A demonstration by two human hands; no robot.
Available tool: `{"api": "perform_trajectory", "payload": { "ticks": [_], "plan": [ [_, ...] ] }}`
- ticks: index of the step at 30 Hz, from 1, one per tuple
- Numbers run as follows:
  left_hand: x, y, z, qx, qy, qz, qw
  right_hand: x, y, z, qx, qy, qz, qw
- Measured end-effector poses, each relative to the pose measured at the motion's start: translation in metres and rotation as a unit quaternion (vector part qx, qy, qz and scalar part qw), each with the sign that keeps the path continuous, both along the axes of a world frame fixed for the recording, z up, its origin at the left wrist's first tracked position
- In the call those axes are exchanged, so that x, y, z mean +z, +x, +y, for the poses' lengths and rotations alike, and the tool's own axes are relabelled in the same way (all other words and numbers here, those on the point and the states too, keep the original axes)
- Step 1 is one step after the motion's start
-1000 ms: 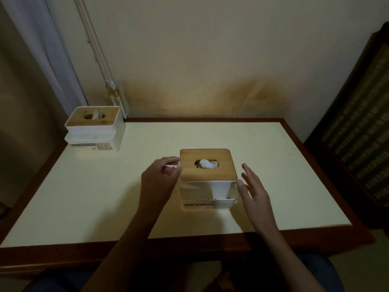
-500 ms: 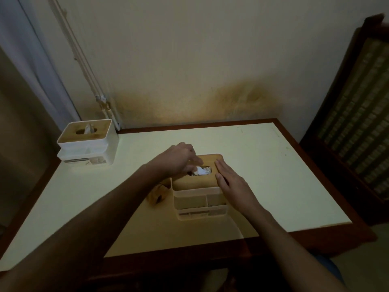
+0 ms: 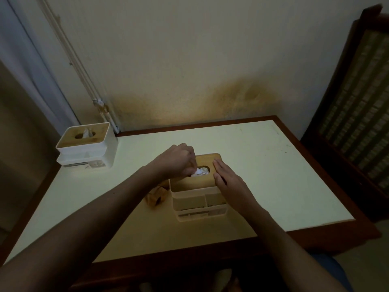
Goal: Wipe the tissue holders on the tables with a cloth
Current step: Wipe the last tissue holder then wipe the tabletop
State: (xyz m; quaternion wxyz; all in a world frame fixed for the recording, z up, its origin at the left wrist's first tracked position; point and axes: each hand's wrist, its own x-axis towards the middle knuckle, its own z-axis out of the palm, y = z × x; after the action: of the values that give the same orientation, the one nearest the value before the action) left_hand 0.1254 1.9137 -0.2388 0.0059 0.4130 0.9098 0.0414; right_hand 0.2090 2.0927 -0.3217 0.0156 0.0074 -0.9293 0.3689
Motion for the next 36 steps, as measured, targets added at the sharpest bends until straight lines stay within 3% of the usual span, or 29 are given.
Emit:
{"api": "perform_trajectory", "payload": {
  "ticks": [3,12,16,19,22,24,26,31,36],
  "plan": [
    [0.001,-0.001,-0.002,0.042,0.049,-0.002,0.998,-0.001,0.0,0.0,-0.001,0.001,-0.004,1.0],
    [0.009,-0.005,-0.01,0.052,0.086,0.021,0.995,0.003,0.003,-0.002,-0.004,-0.019,-0.002,1.0],
    [0.013,-0.002,-0.016,0.071,0.124,-0.024,0.989,0.004,0.003,-0.001,-0.004,-0.026,-0.005,1.0],
    [0.008,0.005,-0.031,0.133,0.227,-0.037,0.964,0.005,0.004,-0.001,-0.003,-0.03,-0.001,1.0],
    [-0.013,0.015,-0.059,0.248,0.325,-0.029,0.912,0.004,0.005,0.0,-0.001,-0.031,0.007,1.0],
    [-0.035,0.024,-0.078,0.315,0.313,-0.056,0.895,0.003,0.004,0.0,0.001,-0.026,0.009,1.0],
    [-0.056,0.034,-0.09,0.329,0.261,-0.096,0.902,0.002,0.003,0.001,0.0,-0.018,0.008,1.0],
    [-0.092,0.042,-0.098,0.29,0.208,-0.119,0.927,0.001,0.004,0.002,-0.002,-0.008,0.011,1.0],
    [-0.111,0.042,-0.098,0.235,0.18,-0.086,0.951,0.002,0.004,0.001,-0.008,0.002,0.018,1.0]
  ]
}}
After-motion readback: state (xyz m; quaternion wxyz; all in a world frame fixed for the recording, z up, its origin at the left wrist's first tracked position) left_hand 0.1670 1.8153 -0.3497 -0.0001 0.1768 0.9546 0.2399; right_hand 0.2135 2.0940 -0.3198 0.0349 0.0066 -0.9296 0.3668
